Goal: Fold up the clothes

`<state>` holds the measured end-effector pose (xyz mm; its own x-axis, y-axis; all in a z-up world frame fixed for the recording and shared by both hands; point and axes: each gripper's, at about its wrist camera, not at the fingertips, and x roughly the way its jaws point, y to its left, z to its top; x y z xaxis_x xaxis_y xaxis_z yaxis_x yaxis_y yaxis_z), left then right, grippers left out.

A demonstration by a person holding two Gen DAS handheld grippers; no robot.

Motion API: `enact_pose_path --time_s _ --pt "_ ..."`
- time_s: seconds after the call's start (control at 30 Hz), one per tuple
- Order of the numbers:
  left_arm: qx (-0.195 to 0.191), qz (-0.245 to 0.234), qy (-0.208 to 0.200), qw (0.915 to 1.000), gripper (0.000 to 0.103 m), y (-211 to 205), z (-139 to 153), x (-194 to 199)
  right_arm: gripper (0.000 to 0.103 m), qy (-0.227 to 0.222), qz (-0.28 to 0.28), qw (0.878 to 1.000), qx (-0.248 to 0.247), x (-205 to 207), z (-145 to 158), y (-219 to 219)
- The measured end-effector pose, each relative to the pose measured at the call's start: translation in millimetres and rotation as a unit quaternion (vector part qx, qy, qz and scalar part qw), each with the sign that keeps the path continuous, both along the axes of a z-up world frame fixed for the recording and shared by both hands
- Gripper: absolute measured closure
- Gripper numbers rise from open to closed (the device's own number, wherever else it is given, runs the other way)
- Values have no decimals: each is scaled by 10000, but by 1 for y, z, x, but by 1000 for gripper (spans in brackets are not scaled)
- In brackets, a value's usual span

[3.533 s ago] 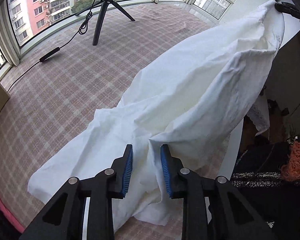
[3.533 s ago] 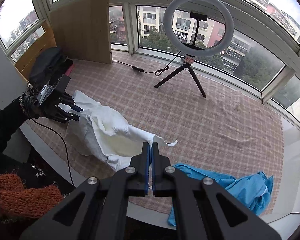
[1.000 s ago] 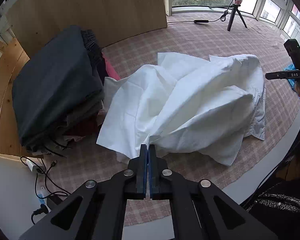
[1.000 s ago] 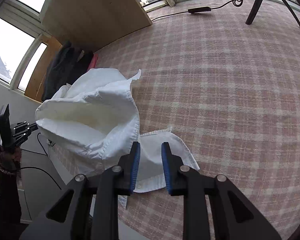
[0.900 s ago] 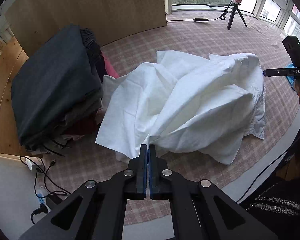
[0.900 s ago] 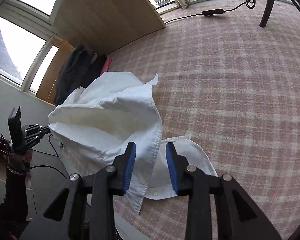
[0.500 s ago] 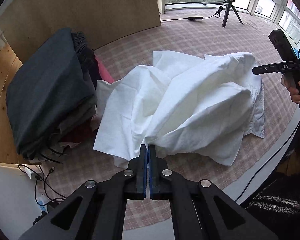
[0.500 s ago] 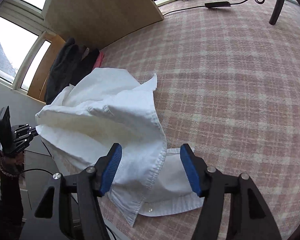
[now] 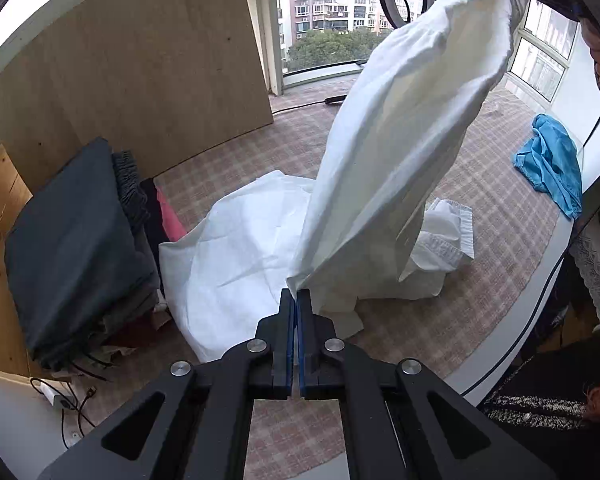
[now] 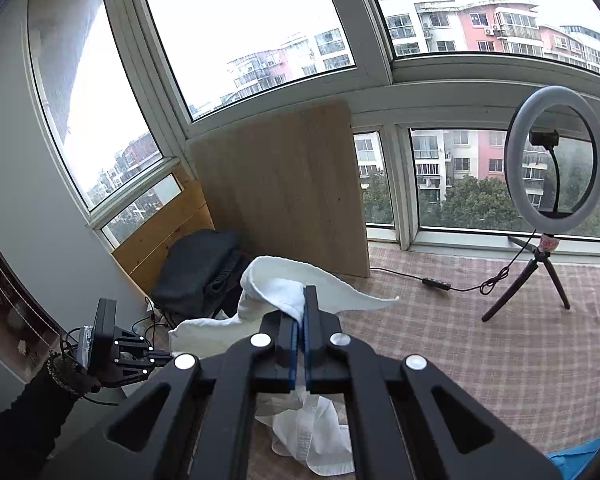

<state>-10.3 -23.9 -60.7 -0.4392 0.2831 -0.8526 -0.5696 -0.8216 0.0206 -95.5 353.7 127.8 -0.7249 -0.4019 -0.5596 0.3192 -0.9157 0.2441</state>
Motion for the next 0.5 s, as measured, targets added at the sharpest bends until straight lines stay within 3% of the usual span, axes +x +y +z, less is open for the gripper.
enact_pose_path --time_s 0.07,0.23,0.33,0.5 --pt "36 -217 88 9997 102 18 -8 -2 101 46 -147 9994 311 0 16 -1" --pt "-7 -392 180 9991 93 44 -33 -3 101 -201 -280 9989 328 -12 13 2" --pt "-26 -346 181 9992 84 45 -44 0 101 -306 -258 9987 317 -17 12 2" --pt "40 -165 339 9993 80 39 -49 4 101 -356 -172 9984 407 -21 17 -6"
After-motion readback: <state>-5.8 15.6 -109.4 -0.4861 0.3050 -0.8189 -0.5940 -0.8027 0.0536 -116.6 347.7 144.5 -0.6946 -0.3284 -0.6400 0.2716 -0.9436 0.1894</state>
